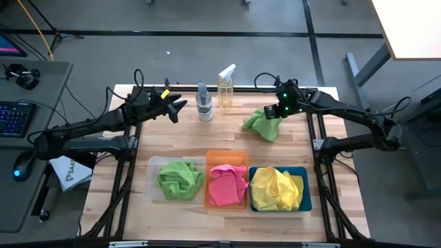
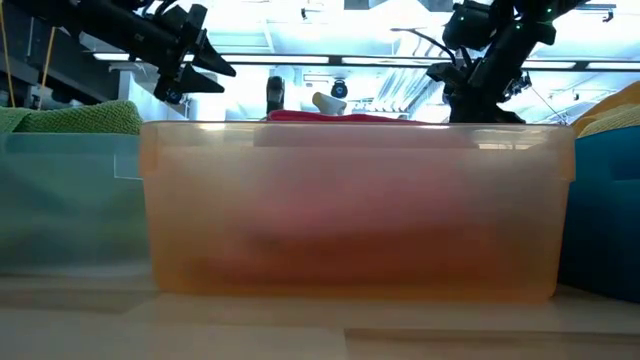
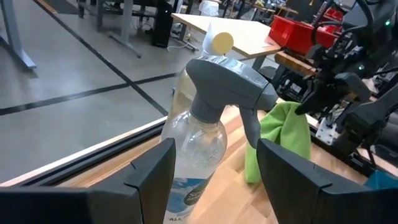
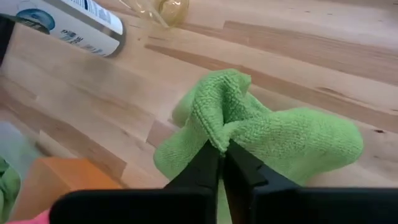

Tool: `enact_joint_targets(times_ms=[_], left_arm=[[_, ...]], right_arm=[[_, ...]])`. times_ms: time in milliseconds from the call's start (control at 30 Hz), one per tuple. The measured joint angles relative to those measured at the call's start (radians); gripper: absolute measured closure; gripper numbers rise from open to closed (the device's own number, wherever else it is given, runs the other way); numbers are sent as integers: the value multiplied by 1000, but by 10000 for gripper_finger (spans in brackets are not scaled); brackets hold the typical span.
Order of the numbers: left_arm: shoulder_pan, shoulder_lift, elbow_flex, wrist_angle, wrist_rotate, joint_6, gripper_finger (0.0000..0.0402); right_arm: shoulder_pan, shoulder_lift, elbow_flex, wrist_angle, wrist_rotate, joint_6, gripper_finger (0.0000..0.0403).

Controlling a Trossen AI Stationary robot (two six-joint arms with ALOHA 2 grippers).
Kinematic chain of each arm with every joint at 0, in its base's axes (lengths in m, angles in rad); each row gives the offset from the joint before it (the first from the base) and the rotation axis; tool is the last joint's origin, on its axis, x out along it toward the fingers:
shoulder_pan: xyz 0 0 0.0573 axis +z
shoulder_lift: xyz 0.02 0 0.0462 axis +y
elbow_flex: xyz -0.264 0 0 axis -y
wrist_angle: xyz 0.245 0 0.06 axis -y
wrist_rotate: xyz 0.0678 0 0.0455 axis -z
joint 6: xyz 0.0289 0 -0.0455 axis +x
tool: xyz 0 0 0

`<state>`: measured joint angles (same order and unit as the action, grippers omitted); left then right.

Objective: Sort microfiber towel by color & place in baskets
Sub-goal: Put the green towel into the transparent bin

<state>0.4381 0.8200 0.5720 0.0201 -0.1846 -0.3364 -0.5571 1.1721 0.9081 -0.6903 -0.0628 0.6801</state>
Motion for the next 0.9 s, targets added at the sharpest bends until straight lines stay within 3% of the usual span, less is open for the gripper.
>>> enact_joint_targets(times_ms=[100, 200, 400, 500, 667, 900], left_arm=[[0, 0, 0, 1, -1, 14, 188], [1, -7, 0, 8, -2, 45, 188], [21, -37, 18, 69, -4, 104, 188], [35, -42, 19, 95, 12, 105, 188], [47, -42, 19, 74, 76, 105, 188], [47, -42, 18, 60, 217, 132, 188]], right_arm=[[3, -1, 0, 25, -16, 22, 400], [26, -33, 10, 196, -136, 23, 401], [147, -46, 181, 413, -304, -58, 402], [227, -29, 258, 389, -302, -121, 402], [314, 5, 315, 141, -152, -164, 402], [396, 68, 319, 338, -182, -78, 403]])
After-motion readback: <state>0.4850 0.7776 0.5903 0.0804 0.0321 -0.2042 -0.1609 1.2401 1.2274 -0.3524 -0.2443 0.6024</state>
